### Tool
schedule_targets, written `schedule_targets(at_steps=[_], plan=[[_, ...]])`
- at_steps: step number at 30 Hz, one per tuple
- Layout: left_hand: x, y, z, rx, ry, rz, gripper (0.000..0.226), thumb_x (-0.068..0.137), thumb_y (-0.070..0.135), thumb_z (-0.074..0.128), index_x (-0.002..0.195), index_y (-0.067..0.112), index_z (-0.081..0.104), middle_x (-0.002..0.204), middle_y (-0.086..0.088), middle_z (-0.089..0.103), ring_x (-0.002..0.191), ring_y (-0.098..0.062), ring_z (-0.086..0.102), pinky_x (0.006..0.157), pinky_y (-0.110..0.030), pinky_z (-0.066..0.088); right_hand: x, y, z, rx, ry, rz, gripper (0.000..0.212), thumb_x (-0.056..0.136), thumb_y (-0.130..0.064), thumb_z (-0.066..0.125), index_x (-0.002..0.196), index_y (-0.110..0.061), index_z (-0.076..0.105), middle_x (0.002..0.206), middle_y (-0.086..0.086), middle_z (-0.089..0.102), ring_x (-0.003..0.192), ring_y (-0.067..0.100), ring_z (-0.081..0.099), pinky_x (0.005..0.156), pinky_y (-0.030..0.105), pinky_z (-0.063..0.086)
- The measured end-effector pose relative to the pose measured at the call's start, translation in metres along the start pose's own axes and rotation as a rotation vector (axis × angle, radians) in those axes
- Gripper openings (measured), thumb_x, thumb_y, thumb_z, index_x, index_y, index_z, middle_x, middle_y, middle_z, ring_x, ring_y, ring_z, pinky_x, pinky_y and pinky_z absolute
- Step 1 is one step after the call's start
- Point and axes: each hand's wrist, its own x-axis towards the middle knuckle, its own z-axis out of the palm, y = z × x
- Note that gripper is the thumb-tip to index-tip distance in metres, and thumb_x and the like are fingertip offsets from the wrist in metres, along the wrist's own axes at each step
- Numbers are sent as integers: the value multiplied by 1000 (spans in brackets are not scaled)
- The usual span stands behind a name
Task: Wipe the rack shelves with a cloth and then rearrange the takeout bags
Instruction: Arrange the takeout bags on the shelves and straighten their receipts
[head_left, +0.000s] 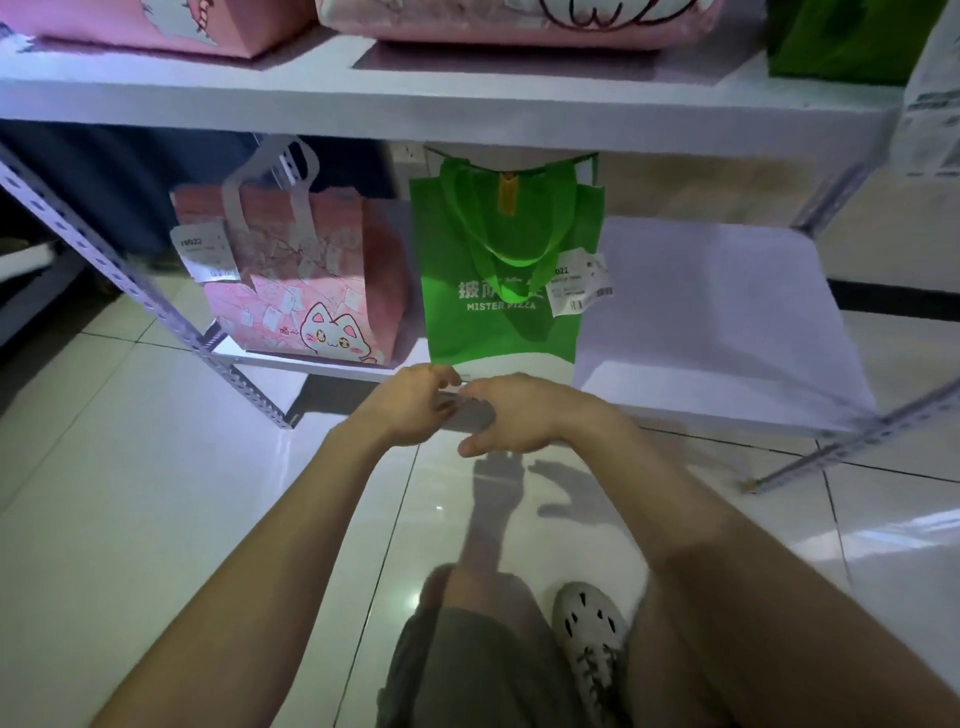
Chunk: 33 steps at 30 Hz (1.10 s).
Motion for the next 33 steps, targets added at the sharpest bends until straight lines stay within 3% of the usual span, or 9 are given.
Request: schedule_targets(at_steps=[2,9,17,20,26,31,33], plan=[[-5,3,-12,-6,-41,-32,41,102,25,71,141,14,67,139,-11,71,124,-30,68,97,-34,50,4,-5,5,95,-21,6,75,92,-51,78,157,-33,46,151,1,59,133,27,58,101,36,49],[-61,16,-90,-91,-126,-136,41,102,25,71,140,12,63,134,-8,73,116,-31,71,99,-42,56,-29,-39,-32,149,-41,207,91,93,-48,77,165,-19,30,156,12,54,138,31,55,109,39,47],[-184,82,-242,-214,-183,-181,38,104,28,69,141,18,63,136,-8,71,116,-27,71,104,-39,54,-177,-137,-135,203,-46,282,84,98,-45,74,165,-17,32,164,9,46,143,31,52,111,34,41],[-234,111,-298,-249,-205,-185,37,105,28,67,141,19,64,134,-6,72,112,-25,71,104,-40,54,-238,-176,-171,237,-3,323,79,98,-44,73,162,-16,36,164,5,45,148,26,46,120,37,37],[-286,152,-369,-235,-135,-130,36,105,29,67,140,23,64,132,1,71,107,-21,73,102,-41,56,-321,-216,-213,198,96,379,72,99,-48,69,160,-22,40,157,9,53,142,29,53,116,40,42],[-285,191,-395,-246,-66,-55,40,104,25,69,143,20,62,134,-3,71,114,-25,71,100,-40,56,-371,-207,-236,155,184,431,67,102,-47,65,159,-19,41,158,9,51,142,30,51,115,42,42],[-285,209,-400,-248,-58,-35,40,103,29,70,142,22,62,133,-1,71,105,-21,71,92,-35,54,-391,-201,-243,178,222,466,66,102,-45,65,158,-19,43,157,9,52,140,31,53,112,42,45]])
